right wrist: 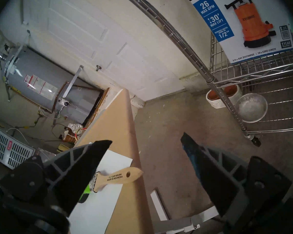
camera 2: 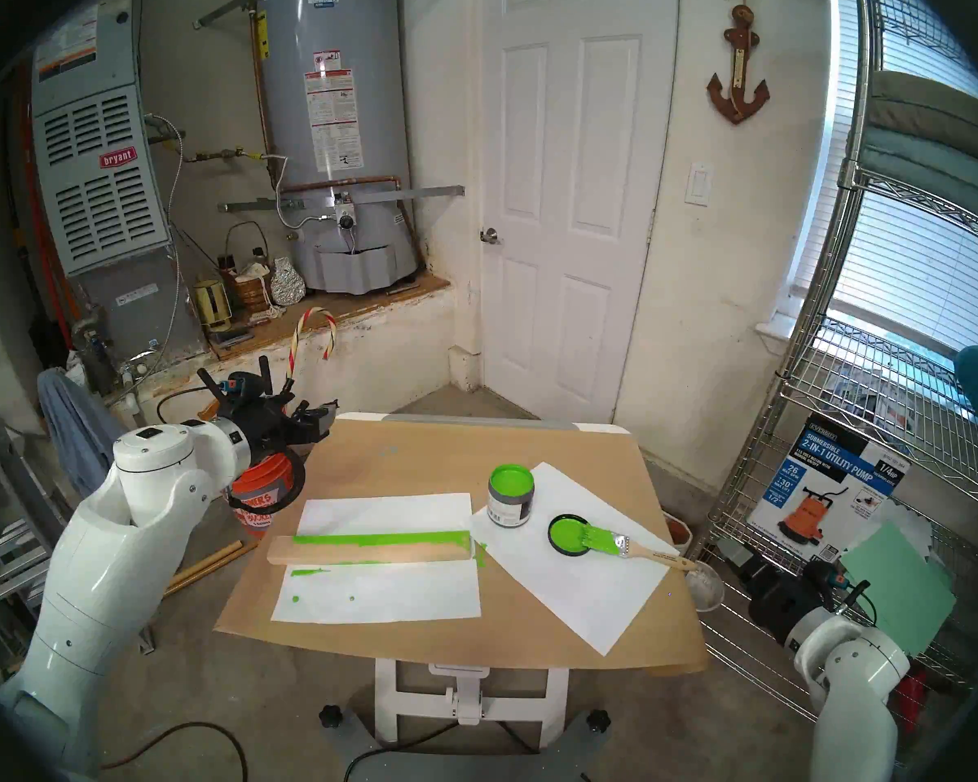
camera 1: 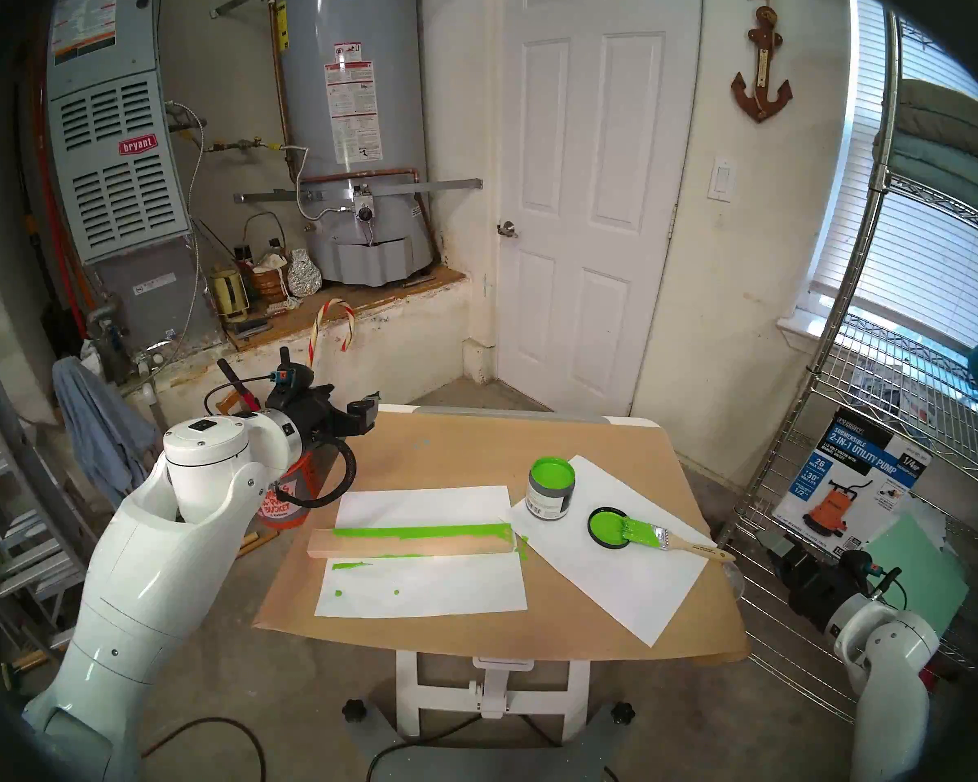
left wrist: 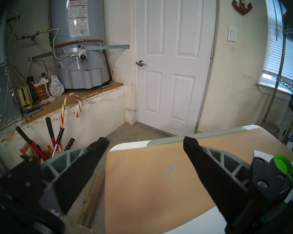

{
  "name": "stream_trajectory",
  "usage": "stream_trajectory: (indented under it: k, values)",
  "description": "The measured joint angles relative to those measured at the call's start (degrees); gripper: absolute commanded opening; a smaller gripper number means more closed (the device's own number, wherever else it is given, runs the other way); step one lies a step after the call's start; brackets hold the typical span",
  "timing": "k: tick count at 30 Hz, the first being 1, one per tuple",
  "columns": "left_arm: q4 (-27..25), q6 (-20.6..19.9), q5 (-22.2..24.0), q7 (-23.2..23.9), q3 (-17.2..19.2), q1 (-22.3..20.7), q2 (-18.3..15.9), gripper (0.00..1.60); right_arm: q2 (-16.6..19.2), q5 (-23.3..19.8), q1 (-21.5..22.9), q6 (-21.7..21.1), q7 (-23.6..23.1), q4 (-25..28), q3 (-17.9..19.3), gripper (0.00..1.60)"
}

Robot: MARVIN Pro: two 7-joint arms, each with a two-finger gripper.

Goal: Pick up brush, dip the brush into paint, and paint the wood

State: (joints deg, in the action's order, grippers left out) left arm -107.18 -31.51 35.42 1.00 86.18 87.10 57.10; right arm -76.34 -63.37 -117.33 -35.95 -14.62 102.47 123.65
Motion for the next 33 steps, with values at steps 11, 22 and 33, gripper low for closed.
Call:
stream_trajectory:
  k: [11,22,33]
  values:
    - [0.0,0.0,0.0,0.0,0.0,0.0,0.0,1.60,0.6,0.1,0.1,0.2,-1.0,-0.3,-0.3,1.60]
    - [0.0,0.0,0.0,0.0,0.0,0.0,0.0,1.60,0.3,-0.2,0.2,-0.3,-0.3,0.0,-1.1,1.60]
    - [0.0,0.0,0.0,0.0,0.0,0.0,0.0,1.60,-1.5,-1.2,0.1,-1.9,0.8,1.4,-1.9,1.60]
